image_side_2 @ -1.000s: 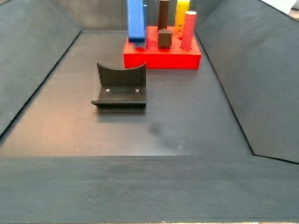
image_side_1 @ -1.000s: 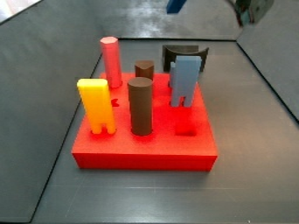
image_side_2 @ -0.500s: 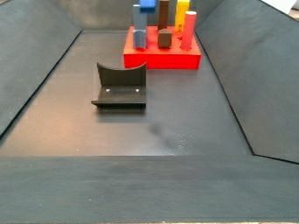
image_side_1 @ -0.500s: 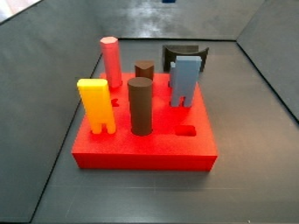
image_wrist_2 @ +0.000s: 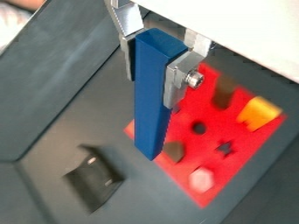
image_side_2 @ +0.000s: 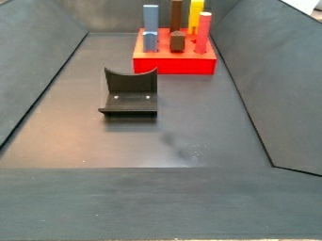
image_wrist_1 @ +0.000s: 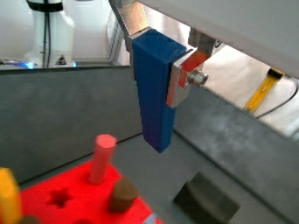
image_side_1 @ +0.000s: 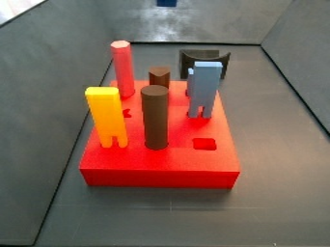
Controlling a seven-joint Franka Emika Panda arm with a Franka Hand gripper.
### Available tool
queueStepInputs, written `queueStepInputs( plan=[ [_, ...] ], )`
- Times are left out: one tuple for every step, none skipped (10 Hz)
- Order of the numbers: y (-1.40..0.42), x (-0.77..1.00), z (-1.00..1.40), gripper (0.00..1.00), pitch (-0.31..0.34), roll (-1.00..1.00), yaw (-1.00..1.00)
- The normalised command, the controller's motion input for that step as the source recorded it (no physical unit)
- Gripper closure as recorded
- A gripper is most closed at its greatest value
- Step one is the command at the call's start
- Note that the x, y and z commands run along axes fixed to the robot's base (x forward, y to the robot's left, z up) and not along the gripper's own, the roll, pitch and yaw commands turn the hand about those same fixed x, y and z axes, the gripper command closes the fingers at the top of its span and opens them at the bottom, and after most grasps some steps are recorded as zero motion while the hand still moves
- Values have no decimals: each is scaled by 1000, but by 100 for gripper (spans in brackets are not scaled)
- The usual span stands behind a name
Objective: Pick up the rectangle object. Move up. Place the rectangle object on the fixture. Regrasp the rectangle object. Move to above the board. Insert the rectangle object.
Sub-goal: Move to above the board, then insert the rectangle object.
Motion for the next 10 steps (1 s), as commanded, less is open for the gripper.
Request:
queueStepInputs(
  plan=[
    [-144,-155,100,100,23,-1000,-116],
    [-73,-121,66,100,20,-1000,-113],
    [-11,-99,32,100,9,-1000,-103],
    [8,-88,23,100,-2,-1000,-101],
    [27,-81,12,100,-23,-803,-65],
    [27,-73,7,100,-34,-590,-43],
    [21,-57,2,100,-35,-361,-21],
    [17,-47,2,100,-37,-280,-16],
    [0,0,63,100,0,-9,0],
    [0,0,0,100,20,0,0]
  ],
)
